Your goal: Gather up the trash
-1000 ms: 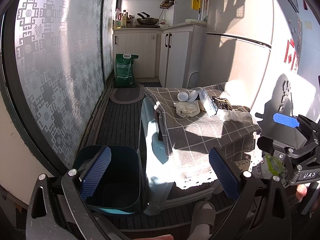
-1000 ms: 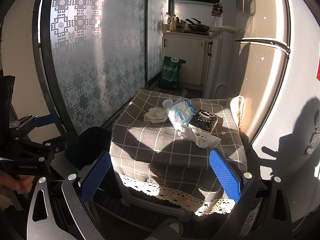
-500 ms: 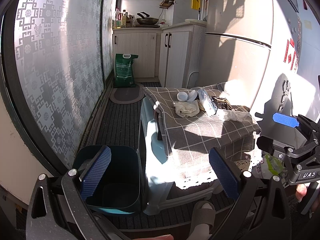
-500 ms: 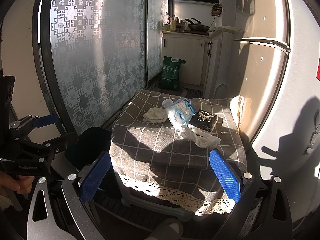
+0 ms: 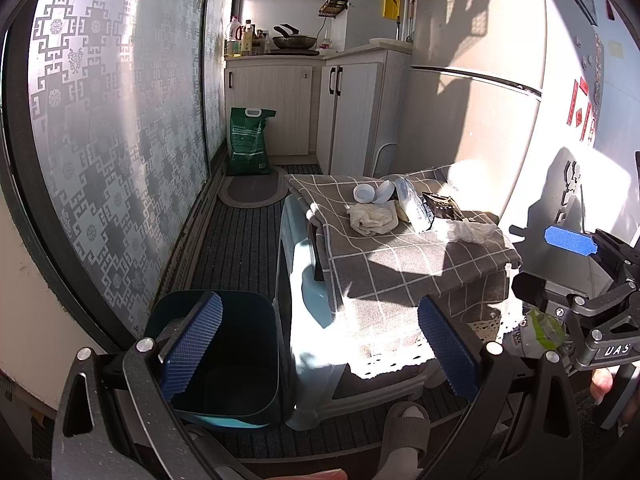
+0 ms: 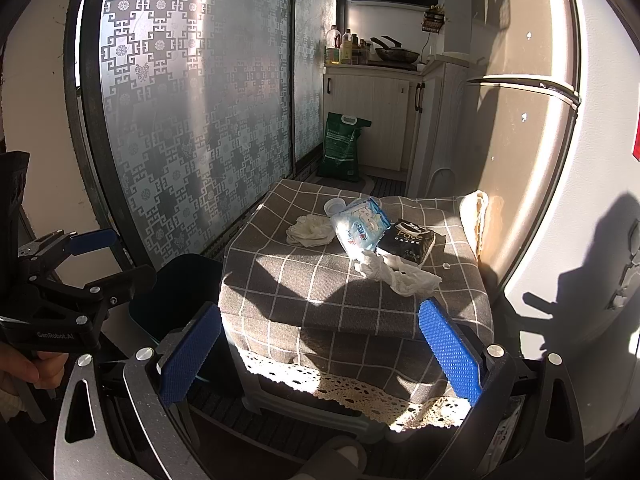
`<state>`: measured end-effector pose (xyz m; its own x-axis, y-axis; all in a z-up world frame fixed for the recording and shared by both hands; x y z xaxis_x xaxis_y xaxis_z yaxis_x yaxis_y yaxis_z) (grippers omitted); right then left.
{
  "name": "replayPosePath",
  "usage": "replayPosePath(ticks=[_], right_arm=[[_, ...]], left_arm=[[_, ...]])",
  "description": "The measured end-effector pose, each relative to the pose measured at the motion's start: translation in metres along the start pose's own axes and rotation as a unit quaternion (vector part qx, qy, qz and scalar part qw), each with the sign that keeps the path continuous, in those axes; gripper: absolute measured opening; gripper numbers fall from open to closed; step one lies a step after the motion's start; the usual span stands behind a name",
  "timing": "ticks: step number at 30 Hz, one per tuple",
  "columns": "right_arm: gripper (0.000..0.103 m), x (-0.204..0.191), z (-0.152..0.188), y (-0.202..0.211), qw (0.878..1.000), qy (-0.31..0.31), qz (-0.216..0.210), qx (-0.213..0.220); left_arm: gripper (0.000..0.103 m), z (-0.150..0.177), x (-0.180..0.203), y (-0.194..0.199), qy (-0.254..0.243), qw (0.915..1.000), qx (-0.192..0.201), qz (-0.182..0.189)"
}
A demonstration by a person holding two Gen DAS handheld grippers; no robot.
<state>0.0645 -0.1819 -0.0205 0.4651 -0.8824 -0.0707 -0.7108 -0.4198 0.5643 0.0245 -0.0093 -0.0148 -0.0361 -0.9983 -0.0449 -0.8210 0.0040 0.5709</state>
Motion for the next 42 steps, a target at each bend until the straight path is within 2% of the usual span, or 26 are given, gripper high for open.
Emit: replayPosePath(ticks=[13,19,28,32,35,37,42], right_arm=[[0.100,0.000,0.000,0.000,1.000,0.002,0.000,0.001],[0.100,0.000,0.001,-0.001,1.000,0.008,0.016,0.004],[0.100,0.010,-0.001,0.006,1.000,-0.008,0.008,0.015],[0.092,0.013,-0.002,0.005,1.000,-0.010,0.004,0.010],[0.089,0.014,-0.001,0.002,1.000,-0.007,0.001,0.002],[0.082,0.015,-0.002,0.000,1.000,-0.003,0.001,-0.005],[0.079,0.024,0.001,-0.006,1.000,-0.018,-0.006,-0.022]], left_arm=[[0.100,0.000,0.005,-0.002,0.000,1.0000,0.001,0.004],[0.100,-0.001,0.010,0.000,-0.008,0.9999,0.011,0.004],[0.099,-0.010,0.011,0.004,-0.028,0.9991,0.033,-0.002],[0.083,-0.014,0.012,-0.006,-0.038,0.9990,0.017,0.015],[0.081,-0.019,0.012,-0.012,-0.038,0.9988,0.011,0.028],[0.076,-0.024,0.013,-0.016,-0.042,0.9983,0.011,0.039],[0.064,-0.040,0.013,-0.027,-0.050,0.9954,0.000,0.081]])
Point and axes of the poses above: each gripper's, at about its wrist camera, not at the fingertips, and y roughly against the way its jaws point, x to its right, z to its underside, the point moved 3 cm from there along -y, roughly the way its jaws point, and after that the axes turned 7 degrees about -y, right-handed, at the moved point
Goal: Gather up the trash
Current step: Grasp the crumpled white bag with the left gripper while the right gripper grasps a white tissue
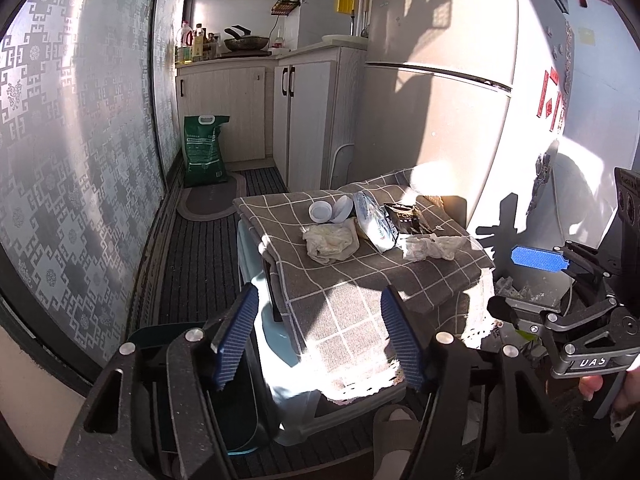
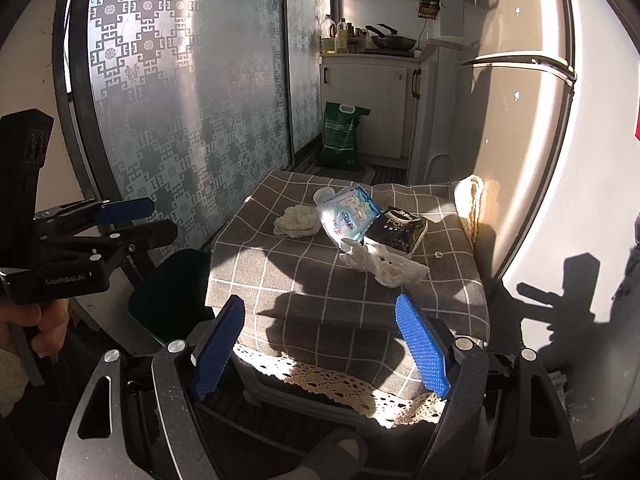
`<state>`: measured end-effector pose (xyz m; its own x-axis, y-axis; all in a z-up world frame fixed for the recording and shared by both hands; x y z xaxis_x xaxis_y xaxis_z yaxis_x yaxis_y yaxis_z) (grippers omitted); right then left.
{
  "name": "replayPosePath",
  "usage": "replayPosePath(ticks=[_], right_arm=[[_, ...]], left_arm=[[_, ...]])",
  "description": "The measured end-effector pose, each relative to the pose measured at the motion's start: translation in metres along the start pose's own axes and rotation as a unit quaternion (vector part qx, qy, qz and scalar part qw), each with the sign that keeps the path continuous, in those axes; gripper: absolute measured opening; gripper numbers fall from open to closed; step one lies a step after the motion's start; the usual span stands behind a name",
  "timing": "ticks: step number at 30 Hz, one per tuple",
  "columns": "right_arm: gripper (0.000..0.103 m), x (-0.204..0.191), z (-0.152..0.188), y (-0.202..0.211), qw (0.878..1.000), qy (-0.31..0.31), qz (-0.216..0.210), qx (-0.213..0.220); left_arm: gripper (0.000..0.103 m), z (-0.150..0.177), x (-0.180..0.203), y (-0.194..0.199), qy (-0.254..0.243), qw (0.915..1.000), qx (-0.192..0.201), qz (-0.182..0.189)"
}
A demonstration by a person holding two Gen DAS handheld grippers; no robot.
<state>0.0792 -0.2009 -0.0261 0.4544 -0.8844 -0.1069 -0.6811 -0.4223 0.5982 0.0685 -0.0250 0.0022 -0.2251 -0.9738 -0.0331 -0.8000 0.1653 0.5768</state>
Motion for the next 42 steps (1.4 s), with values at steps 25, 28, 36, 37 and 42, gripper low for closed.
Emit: replayPosePath(ticks=[25,28,36,37,42], right_arm=[[0.072,0.044,-0.029,-0.052,0.999,-0.008,0.009,-0.043],[0.065,0.044,-0.029,-0.059,0.999,-0.003,0.004,-0.049],[0.047,0.038,-0.024,-0.074,0.998,0.011,-0.012,-0.063],[0.046,0.037,-0.024,-0.076,0.998,0.013,-0.007,-0.063],[0.038,0.036,-0.028,-0.086,0.997,0.022,0.005,-0.068]], left_arm=[[0.043,-0.025,0.000,-0.136,-0.086,0.9899,-0.101,0.051],[0.040,-0.026,0.002,-0.145,-0.093,0.9889,-0.102,0.054],[0.023,-0.026,0.002,-0.158,-0.103,0.9880,-0.106,0.042],[0.022,-0.025,0.001,-0.159,-0.101,0.9882,-0.107,0.043],[0.013,-0.026,-0.004,-0.159,-0.083,0.9898,-0.105,0.049]])
Point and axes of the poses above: each gripper's, at about its wrist camera, not at the fingertips, and y roughly against the way its jaws point, x to its right, z to its underside, the point moved 3 cm from there along -y, roughly the way its jaws point, and after that the axes turned 7 degrees about -y, right-handed, at the moved point
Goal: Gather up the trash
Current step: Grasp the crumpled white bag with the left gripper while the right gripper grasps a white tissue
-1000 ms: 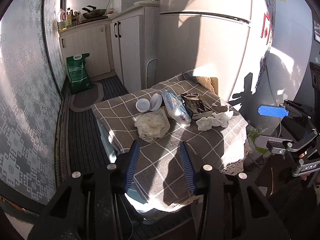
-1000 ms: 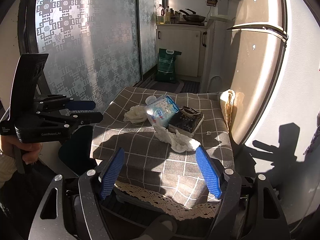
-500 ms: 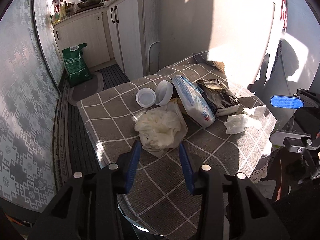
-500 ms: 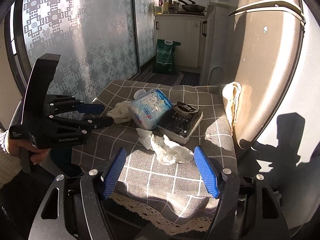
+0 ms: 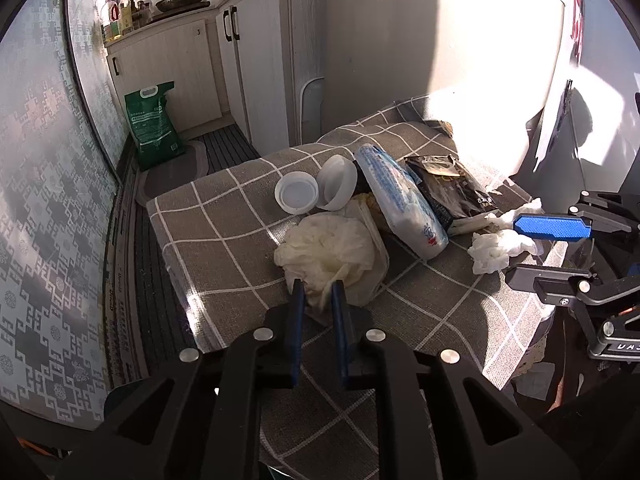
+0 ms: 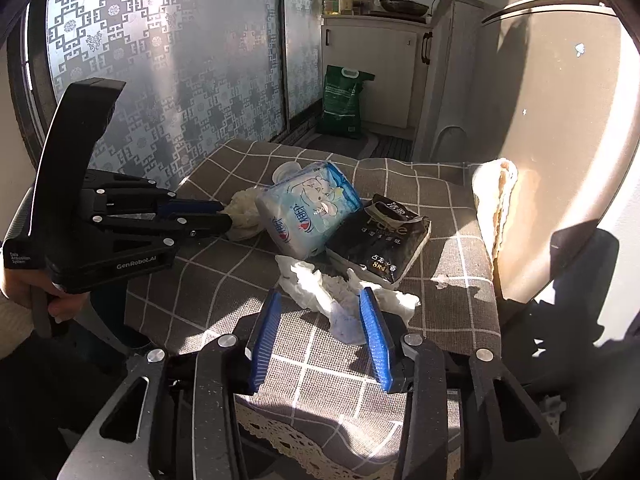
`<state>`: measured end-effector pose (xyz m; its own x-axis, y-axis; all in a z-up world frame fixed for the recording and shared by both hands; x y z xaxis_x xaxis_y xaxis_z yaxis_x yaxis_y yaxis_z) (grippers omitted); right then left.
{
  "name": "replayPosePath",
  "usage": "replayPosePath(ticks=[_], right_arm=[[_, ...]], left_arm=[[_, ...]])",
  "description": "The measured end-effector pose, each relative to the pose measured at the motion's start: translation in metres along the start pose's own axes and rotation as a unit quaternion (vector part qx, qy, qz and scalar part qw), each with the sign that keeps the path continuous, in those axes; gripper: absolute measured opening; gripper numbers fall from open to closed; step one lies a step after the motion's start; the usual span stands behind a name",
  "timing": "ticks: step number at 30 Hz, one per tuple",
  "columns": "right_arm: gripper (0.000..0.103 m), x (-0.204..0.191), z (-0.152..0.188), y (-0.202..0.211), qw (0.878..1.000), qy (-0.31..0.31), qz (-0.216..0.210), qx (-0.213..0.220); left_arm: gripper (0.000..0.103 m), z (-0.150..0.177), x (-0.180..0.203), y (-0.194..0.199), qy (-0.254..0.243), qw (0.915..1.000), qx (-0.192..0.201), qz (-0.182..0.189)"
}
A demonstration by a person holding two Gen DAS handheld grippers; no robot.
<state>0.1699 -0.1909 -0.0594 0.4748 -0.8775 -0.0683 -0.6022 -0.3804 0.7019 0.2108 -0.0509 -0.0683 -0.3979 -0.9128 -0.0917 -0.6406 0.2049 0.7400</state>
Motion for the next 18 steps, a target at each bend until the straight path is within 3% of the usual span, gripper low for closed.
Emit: replayPosePath(ticks=[5,7,18], right_arm=[[0.025,-0.001,-0.002,-0.011,1.000,0.000,-0.003,-0.010],[0.012,-0.002,-0.002,-0.012,1.000,0.003,-0.002,-0.012],[0.007,-0.031,-0.018,0.002,1.000,0.014,-0.021,0.012]], left_arm=[[0.010,0.000,0.002,0.009,0.002,0.9999,0.010,0.006],[0.010,-0.001,0.002,0.015,0.004,0.9998,0.016,0.008],[0.010,0.000,-0.009,0.062,0.029,0.9982,0.053,-0.001]])
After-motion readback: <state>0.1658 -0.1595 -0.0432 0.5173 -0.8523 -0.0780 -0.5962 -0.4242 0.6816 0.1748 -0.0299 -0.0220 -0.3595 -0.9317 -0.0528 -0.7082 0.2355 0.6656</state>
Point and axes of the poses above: each gripper's, at about its wrist camera, not at the fingertips, and y roughly against the way its jaws point, x to its right, z to its underside, the point moved 3 cm from there along -y, roughly the way its jaws point, and after that the axes turned 7 degrees about -y, right-handed, at the moved point
